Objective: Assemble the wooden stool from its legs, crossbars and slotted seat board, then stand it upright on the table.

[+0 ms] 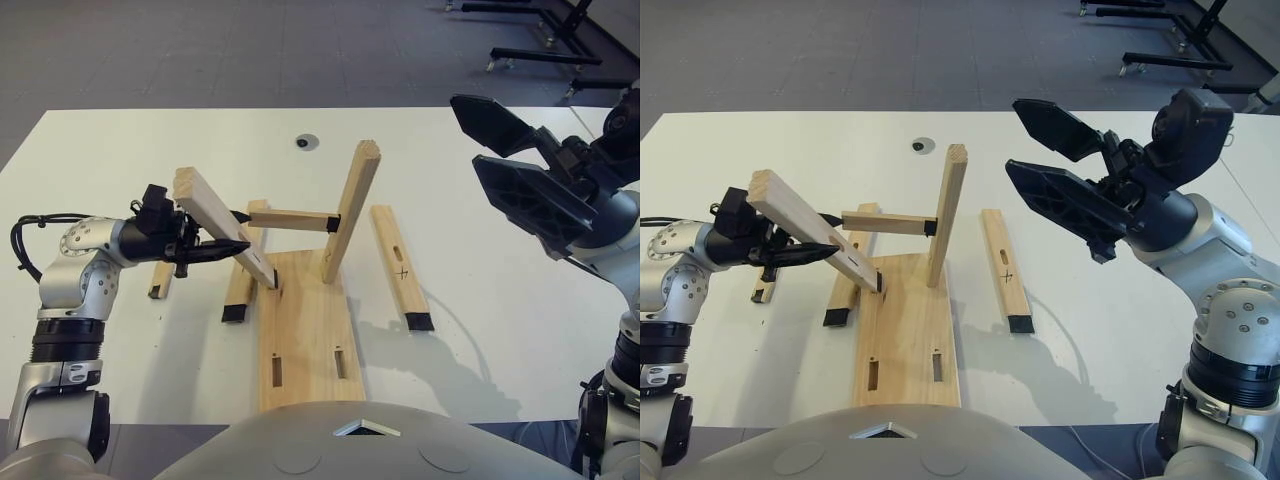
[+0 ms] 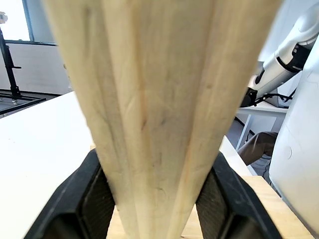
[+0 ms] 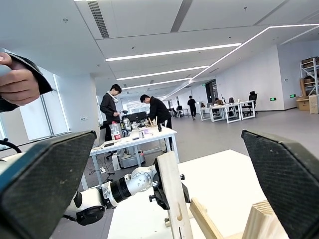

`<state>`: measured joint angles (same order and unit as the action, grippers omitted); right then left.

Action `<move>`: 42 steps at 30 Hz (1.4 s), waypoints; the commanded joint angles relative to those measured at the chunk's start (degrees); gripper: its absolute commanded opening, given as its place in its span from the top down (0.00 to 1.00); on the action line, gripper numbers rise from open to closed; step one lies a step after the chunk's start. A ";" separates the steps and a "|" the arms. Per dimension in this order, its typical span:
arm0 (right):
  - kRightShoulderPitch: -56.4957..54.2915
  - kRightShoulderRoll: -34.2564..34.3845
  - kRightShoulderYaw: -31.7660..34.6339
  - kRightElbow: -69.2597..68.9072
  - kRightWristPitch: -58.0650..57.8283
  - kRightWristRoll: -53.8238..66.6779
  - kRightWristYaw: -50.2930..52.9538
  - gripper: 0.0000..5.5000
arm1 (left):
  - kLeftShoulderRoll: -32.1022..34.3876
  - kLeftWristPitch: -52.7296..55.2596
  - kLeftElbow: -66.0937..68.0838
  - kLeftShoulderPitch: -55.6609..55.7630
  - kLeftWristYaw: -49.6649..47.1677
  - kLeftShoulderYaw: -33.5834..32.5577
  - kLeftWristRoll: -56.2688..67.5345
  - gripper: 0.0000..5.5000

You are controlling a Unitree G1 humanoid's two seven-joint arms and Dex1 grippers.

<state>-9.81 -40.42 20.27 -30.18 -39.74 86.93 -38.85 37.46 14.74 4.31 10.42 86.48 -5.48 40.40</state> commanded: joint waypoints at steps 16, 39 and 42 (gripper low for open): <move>-0.37 -0.24 -1.61 -0.67 -0.59 -5.76 -3.41 0.03 | -9.92 -7.21 -2.12 -4.21 -0.90 -4.56 3.07 0.63; 0.65 -0.11 -2.54 -2.52 -0.69 -6.33 -3.55 0.03 | -11.78 -9.66 7.43 -3.82 -3.35 -4.78 -1.62 0.63; 0.52 -0.04 -2.84 -2.62 -0.77 -6.30 -3.50 0.03 | -11.15 -9.58 8.68 -4.15 -2.79 -3.88 -2.37 0.63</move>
<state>-9.39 -39.96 17.84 -32.17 -39.93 80.95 -42.62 25.26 4.86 11.32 7.19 83.68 -10.72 41.41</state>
